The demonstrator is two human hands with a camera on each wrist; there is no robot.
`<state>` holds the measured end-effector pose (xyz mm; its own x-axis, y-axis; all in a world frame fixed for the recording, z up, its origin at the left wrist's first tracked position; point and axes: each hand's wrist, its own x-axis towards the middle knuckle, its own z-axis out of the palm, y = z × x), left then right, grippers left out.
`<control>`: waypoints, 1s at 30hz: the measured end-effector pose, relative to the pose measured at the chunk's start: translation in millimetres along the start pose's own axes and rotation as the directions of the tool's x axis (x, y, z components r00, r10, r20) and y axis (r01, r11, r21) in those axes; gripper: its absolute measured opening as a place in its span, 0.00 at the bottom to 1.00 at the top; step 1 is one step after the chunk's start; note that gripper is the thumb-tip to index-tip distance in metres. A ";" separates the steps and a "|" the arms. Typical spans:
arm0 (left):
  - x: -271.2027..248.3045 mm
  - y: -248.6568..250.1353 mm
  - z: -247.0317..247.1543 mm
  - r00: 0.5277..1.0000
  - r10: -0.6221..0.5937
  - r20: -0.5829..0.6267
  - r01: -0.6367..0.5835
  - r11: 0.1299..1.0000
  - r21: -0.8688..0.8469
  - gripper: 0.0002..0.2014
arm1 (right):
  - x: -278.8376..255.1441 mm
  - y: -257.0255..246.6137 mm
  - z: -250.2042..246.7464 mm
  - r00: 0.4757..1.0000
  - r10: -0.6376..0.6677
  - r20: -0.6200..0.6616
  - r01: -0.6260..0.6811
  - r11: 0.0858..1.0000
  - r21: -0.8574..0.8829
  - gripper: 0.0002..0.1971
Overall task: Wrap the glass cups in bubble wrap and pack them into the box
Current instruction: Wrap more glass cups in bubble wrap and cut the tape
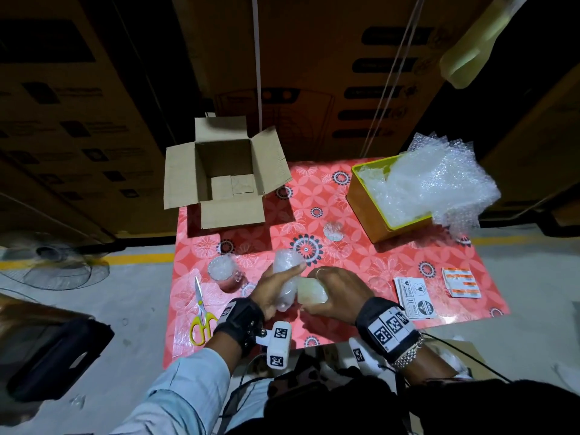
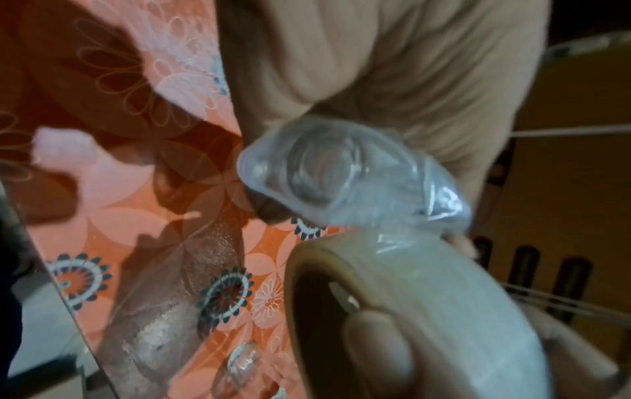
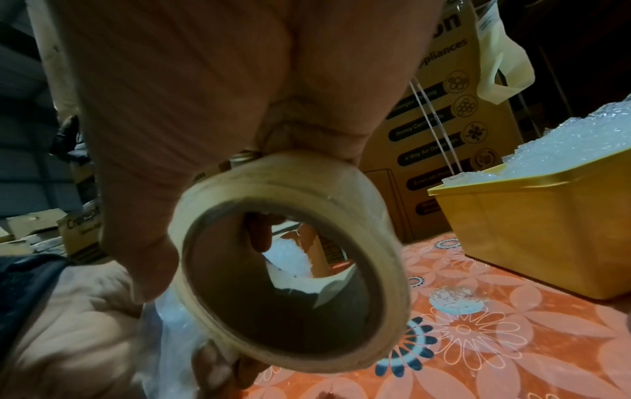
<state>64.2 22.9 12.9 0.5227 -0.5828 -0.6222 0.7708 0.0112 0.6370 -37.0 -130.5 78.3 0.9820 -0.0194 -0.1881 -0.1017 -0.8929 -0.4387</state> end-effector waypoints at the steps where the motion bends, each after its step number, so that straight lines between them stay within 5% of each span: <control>1: 0.3 -0.2 -0.2 1.000 0.013 -0.027 -0.013 1.000 0.003 0.33 | -1.1 0.7 -0.4 1.000 0.010 -0.006 -0.010 1.000 0.001 0.25; 8: -2.8 3.8 -6.6 0.988 0.095 0.119 -0.052 0.945 -0.322 0.13 | -11.4 9.0 2.1 0.990 0.142 0.009 -0.140 0.986 -0.091 0.27; 11: -0.5 1.0 -16.4 0.982 0.040 0.187 0.033 0.928 -0.372 0.23 | -10.2 16.0 -7.6 0.978 0.207 -0.004 -0.206 0.972 -0.116 0.29; 15: 1.5 -3.1 -32.3 0.990 -0.061 0.124 0.102 0.927 -0.360 0.40 | -5.2 13.0 -12.0 0.985 0.170 -0.031 -0.172 0.980 -0.103 0.28; 20: 0.9 -0.3 -37.6 0.998 0.013 0.057 0.004 0.957 -0.290 0.56 | 1.5 13.1 -11.5 0.987 0.153 -0.042 -0.156 0.983 -0.099 0.28; 28: -5.9 9.8 -19.1 0.997 0.029 0.071 0.015 0.835 -0.550 0.51 | 9.9 -3.4 -13.7 0.998 0.066 0.020 -0.062 0.987 -0.149 0.31; 30: -5.3 12.1 -7.4 0.999 0.044 0.014 -0.030 0.861 -0.508 0.42 | 11.8 -7.7 -13.7 0.998 0.054 0.039 -0.046 0.982 -0.186 0.31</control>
<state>73.5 32.1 20.5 0.5505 -0.5935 -0.5872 0.8328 0.4399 0.3361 -22.5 -129.9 91.5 0.9681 -0.0506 -0.2456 -0.1157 -0.9590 -0.2588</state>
